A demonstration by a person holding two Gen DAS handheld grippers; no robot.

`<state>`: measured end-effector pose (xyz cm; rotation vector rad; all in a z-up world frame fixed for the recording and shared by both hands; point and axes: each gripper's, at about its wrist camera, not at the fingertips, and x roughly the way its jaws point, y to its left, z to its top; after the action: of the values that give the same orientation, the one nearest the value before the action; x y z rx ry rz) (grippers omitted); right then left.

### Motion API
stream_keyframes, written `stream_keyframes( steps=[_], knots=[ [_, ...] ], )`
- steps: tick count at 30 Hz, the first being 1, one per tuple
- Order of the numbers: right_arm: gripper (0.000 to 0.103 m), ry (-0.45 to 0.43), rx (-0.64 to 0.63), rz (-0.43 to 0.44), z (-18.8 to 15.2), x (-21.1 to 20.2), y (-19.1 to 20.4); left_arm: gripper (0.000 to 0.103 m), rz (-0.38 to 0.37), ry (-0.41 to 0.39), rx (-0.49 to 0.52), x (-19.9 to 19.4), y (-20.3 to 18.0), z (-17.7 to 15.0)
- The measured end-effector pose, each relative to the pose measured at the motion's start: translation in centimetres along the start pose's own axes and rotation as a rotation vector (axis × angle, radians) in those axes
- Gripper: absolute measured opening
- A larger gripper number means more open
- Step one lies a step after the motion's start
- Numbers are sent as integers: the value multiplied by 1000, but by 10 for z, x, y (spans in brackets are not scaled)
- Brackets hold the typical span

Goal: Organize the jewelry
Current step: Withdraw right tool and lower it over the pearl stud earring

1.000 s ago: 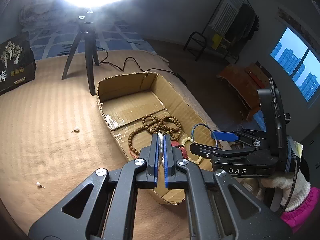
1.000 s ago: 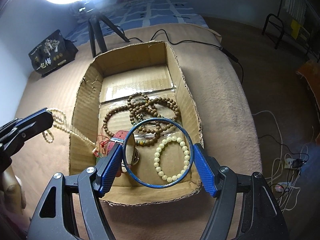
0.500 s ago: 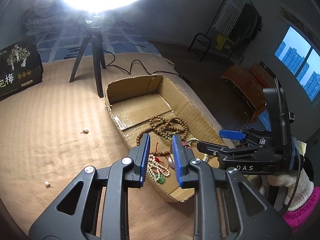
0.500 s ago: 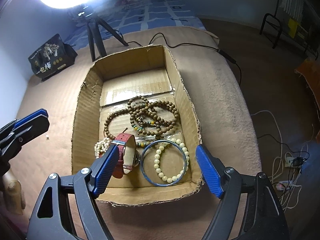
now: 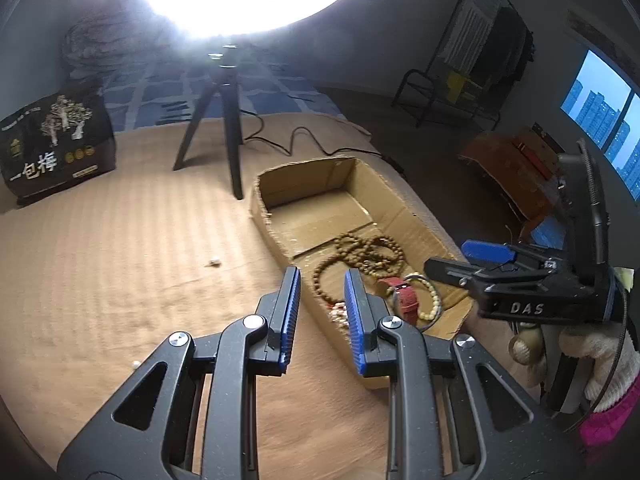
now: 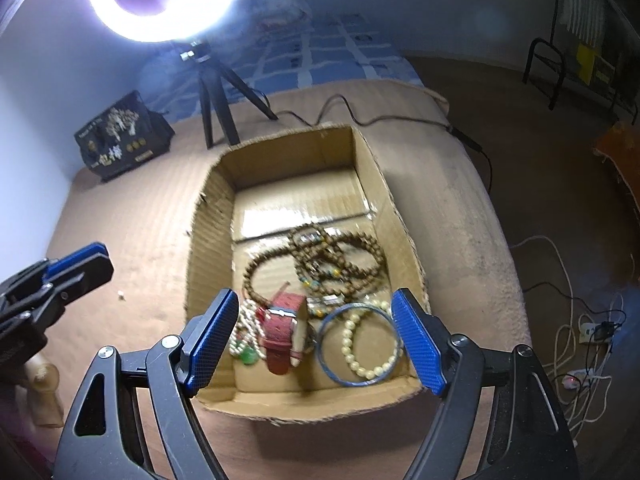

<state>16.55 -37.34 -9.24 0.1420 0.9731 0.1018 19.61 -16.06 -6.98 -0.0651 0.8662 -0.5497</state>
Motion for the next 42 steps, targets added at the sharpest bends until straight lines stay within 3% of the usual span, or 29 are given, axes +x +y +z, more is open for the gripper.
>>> stream_keyframes(
  steps=[4,7,14,21,31,35,39,41,42],
  knots=[
    [79,-44,-11,19,6,-4,15,23,26,-6,-11,-11,16,2],
    [79,-70,-14,42,11,-5,27,31,47,-18,-19,-22,30,4],
    [79,-101,-63,109,20,-5,67,31,78,-32,-20,-47,65,0],
    [79,-42,-36,207,27,11,94,31,83,-36,-78,-62,109,-24],
    [78,-4,-51,237,30,44,137,31,90,10,-120,-43,150,-72],
    [62,36,-67,236,28,65,151,31,73,17,-112,-32,153,-84],
    [56,79,-80,194,31,87,156,31,59,25,-80,-21,151,-93],
    [45,98,-71,171,34,99,156,31,55,26,-74,-17,151,-95],
    [45,103,-68,166,35,103,155,31,49,26,-74,-14,151,-96]
  ],
)
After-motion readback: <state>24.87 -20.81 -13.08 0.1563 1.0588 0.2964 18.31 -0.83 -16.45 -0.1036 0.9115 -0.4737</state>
